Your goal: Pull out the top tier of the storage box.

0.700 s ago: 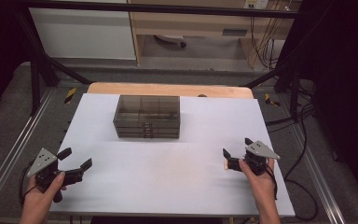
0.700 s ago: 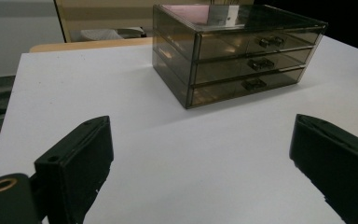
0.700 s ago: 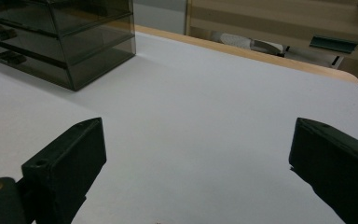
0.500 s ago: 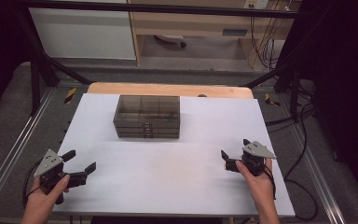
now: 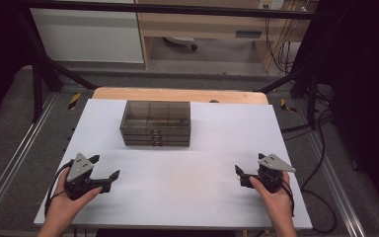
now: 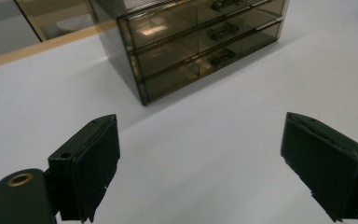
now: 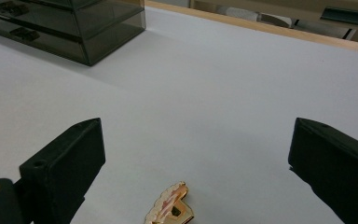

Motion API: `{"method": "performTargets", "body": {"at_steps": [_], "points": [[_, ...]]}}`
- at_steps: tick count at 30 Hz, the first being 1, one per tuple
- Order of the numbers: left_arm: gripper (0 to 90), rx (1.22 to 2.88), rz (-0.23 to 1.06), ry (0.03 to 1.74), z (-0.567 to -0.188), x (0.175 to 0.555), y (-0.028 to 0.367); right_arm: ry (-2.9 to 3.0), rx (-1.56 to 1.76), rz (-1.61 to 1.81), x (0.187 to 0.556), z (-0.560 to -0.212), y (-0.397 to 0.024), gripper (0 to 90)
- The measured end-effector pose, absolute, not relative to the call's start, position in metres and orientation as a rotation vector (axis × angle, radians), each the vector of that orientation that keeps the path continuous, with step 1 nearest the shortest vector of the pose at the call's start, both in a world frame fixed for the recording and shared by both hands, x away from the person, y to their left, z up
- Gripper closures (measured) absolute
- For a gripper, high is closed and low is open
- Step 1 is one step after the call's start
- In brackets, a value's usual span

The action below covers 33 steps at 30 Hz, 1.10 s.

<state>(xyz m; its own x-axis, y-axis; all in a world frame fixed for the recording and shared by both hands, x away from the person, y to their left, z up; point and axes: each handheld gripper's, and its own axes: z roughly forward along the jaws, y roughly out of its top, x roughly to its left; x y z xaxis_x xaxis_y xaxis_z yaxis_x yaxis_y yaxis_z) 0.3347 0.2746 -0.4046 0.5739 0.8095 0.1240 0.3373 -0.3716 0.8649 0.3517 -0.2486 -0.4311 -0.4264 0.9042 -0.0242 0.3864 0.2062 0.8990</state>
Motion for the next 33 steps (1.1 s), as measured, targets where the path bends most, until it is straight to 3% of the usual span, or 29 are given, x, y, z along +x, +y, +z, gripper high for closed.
{"method": "performTargets", "body": {"at_steps": [13,33], "points": [[13.4,2.100,0.823,0.730,-0.402,0.366,0.216,1.927,1.179,1.121,0.348,-0.432,-0.248,4.5],[40.1,2.234,1.143,0.510,-0.397,0.379,0.161,1.954,1.134,1.101,0.347,-0.431,-0.243,4.1]]}}
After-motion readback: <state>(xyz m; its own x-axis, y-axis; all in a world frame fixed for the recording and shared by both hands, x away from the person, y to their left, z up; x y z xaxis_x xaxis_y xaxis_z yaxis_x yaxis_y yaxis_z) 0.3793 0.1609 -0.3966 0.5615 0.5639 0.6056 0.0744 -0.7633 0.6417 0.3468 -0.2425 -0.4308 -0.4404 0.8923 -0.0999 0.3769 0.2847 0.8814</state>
